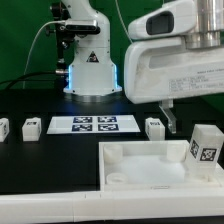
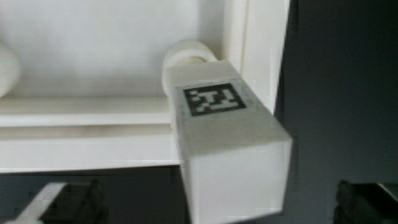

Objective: Assemble one leg

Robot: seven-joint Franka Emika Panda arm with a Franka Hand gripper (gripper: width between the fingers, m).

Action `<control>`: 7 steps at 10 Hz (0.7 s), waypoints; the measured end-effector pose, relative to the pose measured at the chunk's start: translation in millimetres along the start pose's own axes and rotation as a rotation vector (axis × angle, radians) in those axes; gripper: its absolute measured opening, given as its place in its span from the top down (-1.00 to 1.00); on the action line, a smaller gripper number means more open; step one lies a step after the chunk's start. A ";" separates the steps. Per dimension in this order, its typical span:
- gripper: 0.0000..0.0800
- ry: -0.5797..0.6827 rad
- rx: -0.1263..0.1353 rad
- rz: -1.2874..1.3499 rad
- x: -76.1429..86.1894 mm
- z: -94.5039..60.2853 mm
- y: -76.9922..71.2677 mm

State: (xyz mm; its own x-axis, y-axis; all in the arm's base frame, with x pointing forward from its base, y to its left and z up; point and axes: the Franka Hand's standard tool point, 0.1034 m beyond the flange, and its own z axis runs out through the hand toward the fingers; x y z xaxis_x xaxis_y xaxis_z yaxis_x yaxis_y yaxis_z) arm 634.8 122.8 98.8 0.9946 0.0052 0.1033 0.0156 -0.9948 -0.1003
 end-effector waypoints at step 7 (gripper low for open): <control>-0.32 -0.018 -0.003 -0.015 -2.8 15.7 6.7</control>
Offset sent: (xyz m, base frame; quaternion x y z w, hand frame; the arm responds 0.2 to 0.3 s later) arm 0.0078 -0.0041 -0.0098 -0.0043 0.0093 -0.0143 0.9998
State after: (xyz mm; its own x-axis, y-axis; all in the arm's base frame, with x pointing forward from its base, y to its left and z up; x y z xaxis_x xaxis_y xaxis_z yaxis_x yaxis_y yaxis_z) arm 633.7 117.7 82.4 0.9960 0.0219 0.0867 0.0302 -0.9949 -0.0958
